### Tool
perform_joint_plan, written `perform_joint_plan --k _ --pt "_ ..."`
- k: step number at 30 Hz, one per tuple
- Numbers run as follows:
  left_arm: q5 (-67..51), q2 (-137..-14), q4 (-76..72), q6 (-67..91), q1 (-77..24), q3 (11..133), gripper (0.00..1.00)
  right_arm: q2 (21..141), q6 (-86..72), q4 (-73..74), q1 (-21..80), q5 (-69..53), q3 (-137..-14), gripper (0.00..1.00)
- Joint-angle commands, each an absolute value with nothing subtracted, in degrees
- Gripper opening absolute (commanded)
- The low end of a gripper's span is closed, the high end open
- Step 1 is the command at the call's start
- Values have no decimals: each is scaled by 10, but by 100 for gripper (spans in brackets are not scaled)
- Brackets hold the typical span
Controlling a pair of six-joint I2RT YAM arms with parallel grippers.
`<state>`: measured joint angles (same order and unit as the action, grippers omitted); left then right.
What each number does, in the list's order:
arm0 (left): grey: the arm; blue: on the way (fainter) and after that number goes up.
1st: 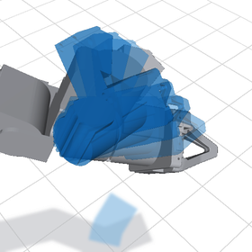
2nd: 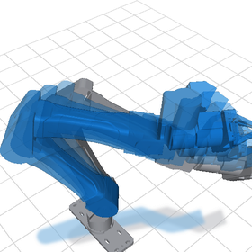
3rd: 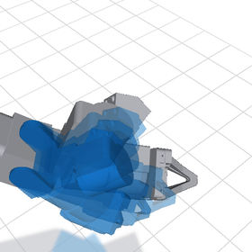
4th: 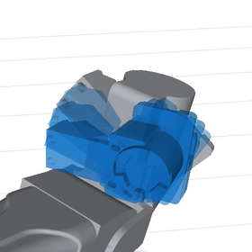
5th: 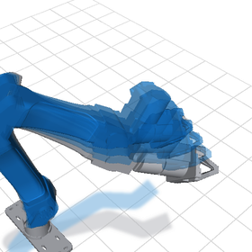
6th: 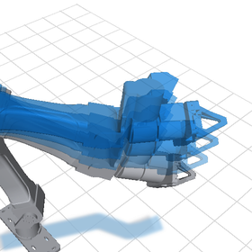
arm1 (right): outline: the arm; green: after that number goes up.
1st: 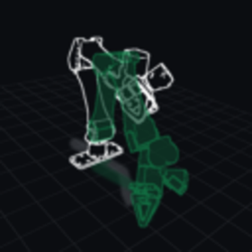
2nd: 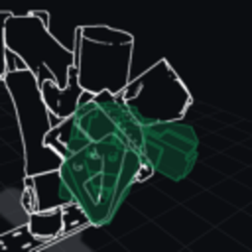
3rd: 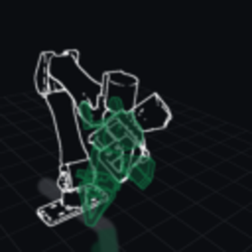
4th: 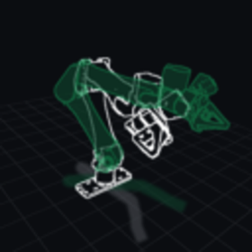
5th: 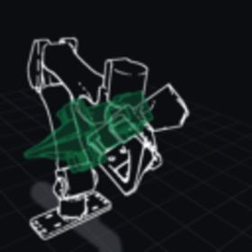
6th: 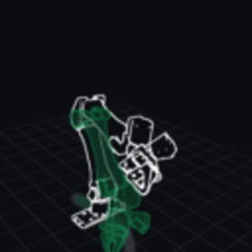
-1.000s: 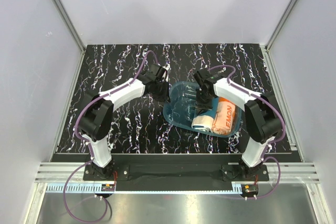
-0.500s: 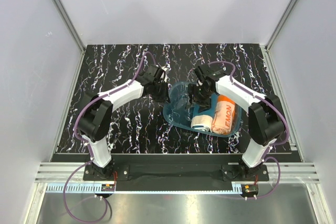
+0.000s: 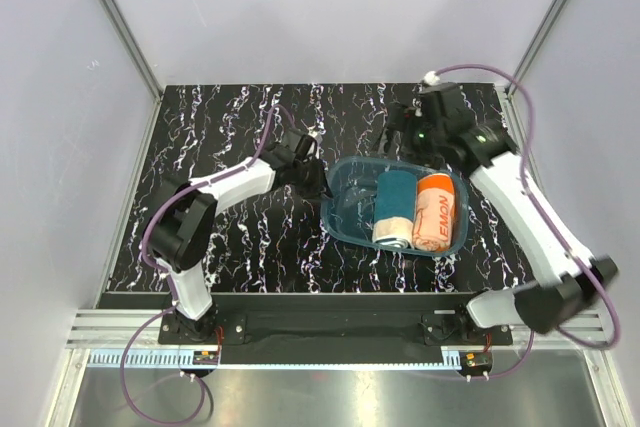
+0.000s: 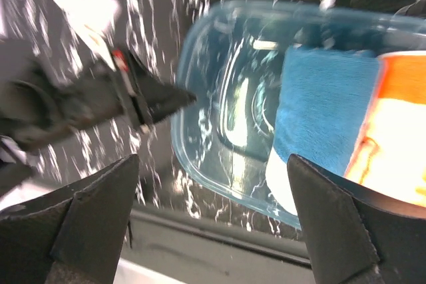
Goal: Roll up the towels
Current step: Place the rolled towel into the container
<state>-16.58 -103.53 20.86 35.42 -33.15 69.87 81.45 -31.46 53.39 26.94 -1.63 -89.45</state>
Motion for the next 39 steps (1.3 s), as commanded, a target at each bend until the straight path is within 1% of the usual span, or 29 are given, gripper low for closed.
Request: perform_joint_plan --k 1,3,8,16,19,21,22,24,25,27,29,31,33,34,36,37,39 --pt "-173 -1034 174 409 -359 672 0 725 -345 533 265 94 -885 100" --pt "-173 -1047 159 432 -377 677 0 667 -348 508 265 111 -859 100" --pt "-152 -1087 144 472 -419 722 0 598 -333 492 264 136 -834 100" --pt "-149 -1187 163 510 -486 873 0 592 -297 532 265 147 -841 100" --pt "-147 -1203 163 517 -491 889 0 577 -291 519 265 133 -822 100" --pt "-139 -1195 167 512 -491 887 12 570 -287 505 265 120 -811 100" --pt "-130 -1182 169 505 -490 884 21 568 -287 503 265 116 -809 100" --pt "-117 -1163 176 494 -490 875 36 565 -287 494 265 106 -805 100" --pt "-107 -1141 179 482 -488 873 41 563 -287 490 265 102 -804 100" --pt "-94 -1114 193 467 -482 863 59 562 -285 479 265 84 -802 100" --pt "-70 -1060 201 443 -476 853 63 556 -284 463 265 70 -797 100" --pt "-28 -994 226 405 -462 838 73 551 -286 451 265 57 -790 100" --pt "-2 -944 250 372 -445 822 77 546 -291 447 265 60 -787 100" --pt "37 -890 256 356 -438 798 78 544 -291 446 265 59 -786 100" --pt "69 -828 256 307 -415 760 80 532 -282 439 265 53 -776 100" --pt "109 -764 251 272 -409 716 82 517 -280 424 265 49 -769 100" --pt "161 -699 223 242 -391 655 89 496 -279 404 265 48 -733 100"
